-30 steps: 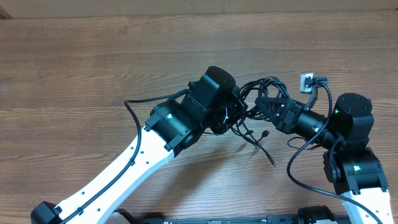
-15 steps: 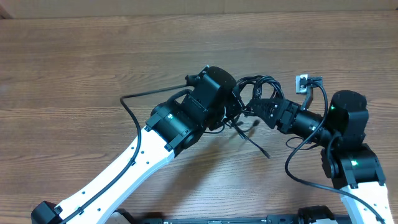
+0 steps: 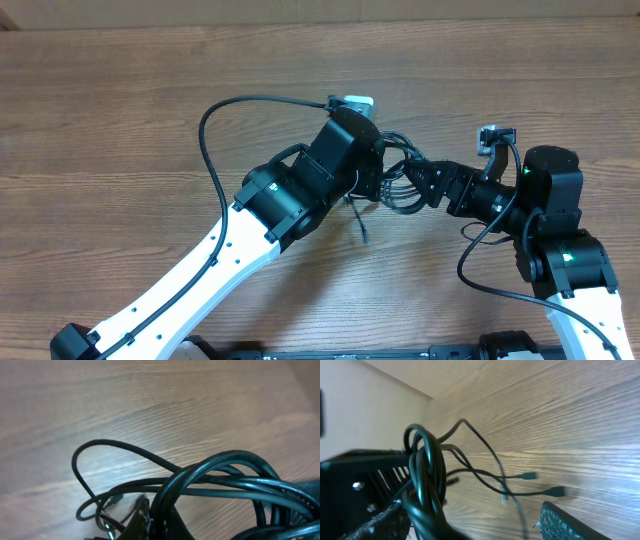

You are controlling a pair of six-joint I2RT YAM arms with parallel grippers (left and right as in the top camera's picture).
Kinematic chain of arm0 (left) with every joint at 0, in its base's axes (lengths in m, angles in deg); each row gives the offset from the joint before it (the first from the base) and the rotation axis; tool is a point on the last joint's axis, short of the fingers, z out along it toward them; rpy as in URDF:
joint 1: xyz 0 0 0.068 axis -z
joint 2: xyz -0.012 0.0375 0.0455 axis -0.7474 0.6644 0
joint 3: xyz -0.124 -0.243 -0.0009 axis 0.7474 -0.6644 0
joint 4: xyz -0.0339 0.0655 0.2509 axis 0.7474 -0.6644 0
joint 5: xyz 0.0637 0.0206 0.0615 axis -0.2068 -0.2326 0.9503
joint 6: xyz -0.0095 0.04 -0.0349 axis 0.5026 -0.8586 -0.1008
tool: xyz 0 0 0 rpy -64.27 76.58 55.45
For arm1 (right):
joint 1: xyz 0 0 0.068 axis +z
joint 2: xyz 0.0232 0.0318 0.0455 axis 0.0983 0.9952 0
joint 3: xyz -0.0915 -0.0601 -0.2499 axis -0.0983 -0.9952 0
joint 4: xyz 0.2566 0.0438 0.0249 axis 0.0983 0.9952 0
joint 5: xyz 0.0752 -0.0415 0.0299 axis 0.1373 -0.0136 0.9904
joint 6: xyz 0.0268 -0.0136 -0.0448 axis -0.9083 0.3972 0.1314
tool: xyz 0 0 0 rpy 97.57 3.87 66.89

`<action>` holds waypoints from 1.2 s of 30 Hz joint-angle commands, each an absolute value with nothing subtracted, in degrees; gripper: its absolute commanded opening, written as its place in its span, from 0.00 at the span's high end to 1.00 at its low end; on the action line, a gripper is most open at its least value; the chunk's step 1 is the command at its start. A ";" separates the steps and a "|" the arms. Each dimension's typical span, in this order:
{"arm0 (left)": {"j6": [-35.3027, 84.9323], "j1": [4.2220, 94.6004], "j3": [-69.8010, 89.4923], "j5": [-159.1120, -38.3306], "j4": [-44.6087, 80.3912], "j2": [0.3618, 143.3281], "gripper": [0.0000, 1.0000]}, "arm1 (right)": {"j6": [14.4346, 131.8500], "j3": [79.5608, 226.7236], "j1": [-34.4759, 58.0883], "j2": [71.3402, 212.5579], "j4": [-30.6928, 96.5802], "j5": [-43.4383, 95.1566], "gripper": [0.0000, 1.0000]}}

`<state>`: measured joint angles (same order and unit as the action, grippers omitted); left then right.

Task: Untangle cables

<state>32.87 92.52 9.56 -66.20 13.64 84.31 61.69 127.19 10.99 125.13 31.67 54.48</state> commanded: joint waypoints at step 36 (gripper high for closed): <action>7.60 96.31 10.37 -67.92 14.34 84.21 0.96 | 85.86 128.48 11.16 122.00 34.79 63.99 0.69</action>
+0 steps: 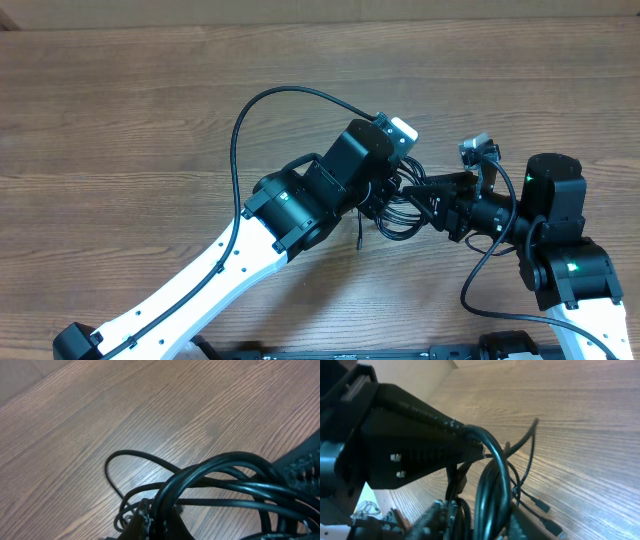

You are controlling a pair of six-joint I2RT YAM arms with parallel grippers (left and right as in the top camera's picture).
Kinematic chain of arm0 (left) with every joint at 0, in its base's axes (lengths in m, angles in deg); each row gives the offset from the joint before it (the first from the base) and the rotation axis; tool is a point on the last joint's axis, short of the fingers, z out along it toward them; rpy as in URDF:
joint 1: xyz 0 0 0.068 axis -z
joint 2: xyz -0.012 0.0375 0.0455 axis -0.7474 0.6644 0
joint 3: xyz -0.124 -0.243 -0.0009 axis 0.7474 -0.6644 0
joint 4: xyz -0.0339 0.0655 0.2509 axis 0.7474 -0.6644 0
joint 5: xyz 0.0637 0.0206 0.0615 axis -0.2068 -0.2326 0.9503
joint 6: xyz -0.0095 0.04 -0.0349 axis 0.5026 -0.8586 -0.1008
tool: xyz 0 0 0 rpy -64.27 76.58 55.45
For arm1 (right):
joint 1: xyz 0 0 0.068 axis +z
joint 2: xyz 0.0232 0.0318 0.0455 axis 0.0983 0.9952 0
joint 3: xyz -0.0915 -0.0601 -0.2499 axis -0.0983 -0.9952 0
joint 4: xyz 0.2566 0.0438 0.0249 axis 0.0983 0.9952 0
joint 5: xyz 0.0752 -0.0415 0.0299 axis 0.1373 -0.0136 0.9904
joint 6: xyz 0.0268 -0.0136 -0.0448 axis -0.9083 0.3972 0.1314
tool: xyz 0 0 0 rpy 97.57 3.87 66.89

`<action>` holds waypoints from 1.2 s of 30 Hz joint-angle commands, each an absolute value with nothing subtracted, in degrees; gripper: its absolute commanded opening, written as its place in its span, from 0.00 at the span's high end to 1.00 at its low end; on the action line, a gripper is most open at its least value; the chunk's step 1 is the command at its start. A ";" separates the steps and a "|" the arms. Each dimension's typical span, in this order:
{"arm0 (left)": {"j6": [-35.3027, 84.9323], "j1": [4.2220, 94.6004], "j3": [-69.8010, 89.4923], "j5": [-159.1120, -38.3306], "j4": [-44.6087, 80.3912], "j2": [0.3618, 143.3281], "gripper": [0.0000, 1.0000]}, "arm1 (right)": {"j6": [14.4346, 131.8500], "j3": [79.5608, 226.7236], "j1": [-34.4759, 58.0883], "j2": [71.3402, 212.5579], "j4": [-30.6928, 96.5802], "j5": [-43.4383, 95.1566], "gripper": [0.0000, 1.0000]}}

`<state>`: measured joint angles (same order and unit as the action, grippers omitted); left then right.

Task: Untangle cables

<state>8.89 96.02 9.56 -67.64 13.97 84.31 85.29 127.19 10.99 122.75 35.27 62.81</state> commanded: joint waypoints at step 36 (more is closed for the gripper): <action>18.62 96.09 10.37 -60.43 11.83 84.21 0.96 | 85.82 128.48 11.16 122.00 34.11 63.97 0.57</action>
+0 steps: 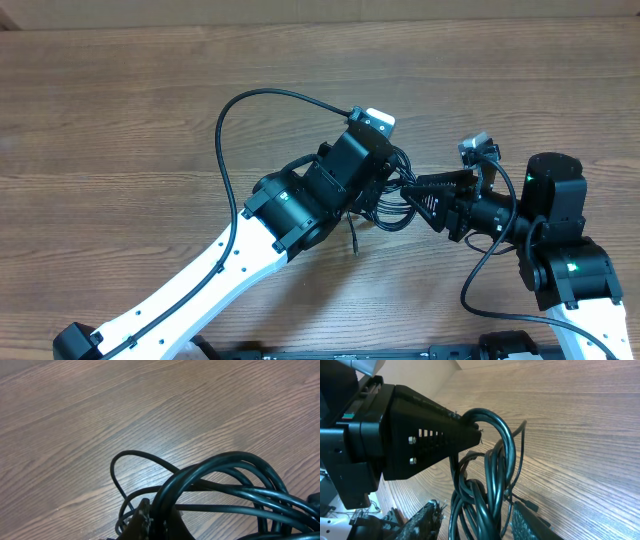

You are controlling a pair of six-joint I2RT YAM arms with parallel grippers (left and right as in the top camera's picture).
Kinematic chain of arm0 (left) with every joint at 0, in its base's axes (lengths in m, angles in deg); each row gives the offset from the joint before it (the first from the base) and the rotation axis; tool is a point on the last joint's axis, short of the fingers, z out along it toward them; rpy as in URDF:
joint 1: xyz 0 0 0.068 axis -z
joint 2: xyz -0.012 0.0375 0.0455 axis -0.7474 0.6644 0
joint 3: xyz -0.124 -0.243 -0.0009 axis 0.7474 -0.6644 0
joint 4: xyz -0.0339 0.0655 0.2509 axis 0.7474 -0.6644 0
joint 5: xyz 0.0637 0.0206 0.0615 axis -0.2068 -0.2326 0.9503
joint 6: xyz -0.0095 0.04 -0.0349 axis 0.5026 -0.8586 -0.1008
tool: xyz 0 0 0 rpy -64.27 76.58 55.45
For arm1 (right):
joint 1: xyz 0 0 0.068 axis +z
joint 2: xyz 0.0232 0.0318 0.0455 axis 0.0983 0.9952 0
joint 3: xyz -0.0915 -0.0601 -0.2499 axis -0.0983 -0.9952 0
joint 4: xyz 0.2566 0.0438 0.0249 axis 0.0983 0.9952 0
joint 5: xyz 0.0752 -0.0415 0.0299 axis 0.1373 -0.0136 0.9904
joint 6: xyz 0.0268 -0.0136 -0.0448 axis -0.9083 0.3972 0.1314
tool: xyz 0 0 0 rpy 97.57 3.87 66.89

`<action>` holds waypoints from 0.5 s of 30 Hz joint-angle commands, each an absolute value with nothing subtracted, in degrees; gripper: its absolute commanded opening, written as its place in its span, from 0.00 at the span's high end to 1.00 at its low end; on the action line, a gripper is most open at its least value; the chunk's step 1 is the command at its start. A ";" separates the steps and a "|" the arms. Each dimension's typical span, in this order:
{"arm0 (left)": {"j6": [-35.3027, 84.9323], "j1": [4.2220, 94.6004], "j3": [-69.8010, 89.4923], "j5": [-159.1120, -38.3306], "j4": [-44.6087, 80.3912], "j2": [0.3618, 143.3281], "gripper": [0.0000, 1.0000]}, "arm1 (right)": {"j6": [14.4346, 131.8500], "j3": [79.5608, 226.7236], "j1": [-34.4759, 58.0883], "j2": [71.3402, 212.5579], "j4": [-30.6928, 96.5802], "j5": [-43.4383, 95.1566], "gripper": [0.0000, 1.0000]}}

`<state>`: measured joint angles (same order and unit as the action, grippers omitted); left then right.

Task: Untangle cables

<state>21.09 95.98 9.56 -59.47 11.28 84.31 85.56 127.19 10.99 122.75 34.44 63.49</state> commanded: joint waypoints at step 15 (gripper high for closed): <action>15.86 96.15 10.37 -62.02 14.95 84.21 0.96 | 85.82 128.48 11.16 122.00 34.09 63.99 0.96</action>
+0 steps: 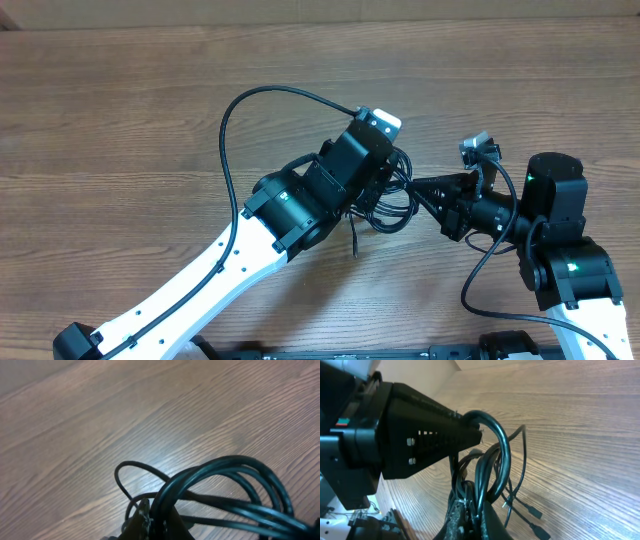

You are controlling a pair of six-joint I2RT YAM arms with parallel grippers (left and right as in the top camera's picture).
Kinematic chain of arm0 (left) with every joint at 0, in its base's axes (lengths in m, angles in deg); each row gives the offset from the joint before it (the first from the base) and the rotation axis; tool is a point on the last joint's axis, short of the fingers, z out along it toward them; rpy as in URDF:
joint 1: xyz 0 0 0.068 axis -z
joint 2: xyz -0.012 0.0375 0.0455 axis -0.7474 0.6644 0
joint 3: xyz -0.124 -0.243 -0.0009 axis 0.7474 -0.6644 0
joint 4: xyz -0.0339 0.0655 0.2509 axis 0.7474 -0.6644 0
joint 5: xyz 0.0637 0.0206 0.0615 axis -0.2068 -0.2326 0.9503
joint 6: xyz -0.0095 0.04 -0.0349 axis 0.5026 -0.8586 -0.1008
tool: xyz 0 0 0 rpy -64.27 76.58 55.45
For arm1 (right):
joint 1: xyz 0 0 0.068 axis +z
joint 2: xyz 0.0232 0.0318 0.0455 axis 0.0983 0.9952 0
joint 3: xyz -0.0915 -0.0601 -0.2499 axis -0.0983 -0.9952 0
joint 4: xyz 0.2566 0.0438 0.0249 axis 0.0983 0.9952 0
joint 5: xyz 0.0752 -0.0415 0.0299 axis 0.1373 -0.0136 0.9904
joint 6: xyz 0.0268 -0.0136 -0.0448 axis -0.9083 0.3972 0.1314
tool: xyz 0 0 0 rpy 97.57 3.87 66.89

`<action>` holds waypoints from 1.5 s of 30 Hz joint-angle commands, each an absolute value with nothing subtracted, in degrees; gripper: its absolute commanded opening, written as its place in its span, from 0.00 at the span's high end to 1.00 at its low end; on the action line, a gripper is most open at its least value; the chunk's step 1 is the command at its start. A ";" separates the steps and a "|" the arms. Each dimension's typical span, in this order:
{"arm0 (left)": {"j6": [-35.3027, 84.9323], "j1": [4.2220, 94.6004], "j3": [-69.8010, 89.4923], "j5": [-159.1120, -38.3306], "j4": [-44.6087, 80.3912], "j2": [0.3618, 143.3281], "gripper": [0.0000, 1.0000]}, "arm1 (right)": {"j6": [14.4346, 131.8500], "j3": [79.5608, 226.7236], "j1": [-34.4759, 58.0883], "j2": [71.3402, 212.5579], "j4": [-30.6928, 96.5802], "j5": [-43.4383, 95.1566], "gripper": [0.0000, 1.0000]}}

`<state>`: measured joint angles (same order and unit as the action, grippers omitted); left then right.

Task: Untangle cables

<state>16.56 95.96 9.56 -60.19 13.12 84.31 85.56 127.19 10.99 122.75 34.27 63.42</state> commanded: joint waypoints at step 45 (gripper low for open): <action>96.28 95.87 10.37 -45.08 25.38 84.18 0.96 | 88.68 128.48 11.16 122.03 35.64 65.91 0.96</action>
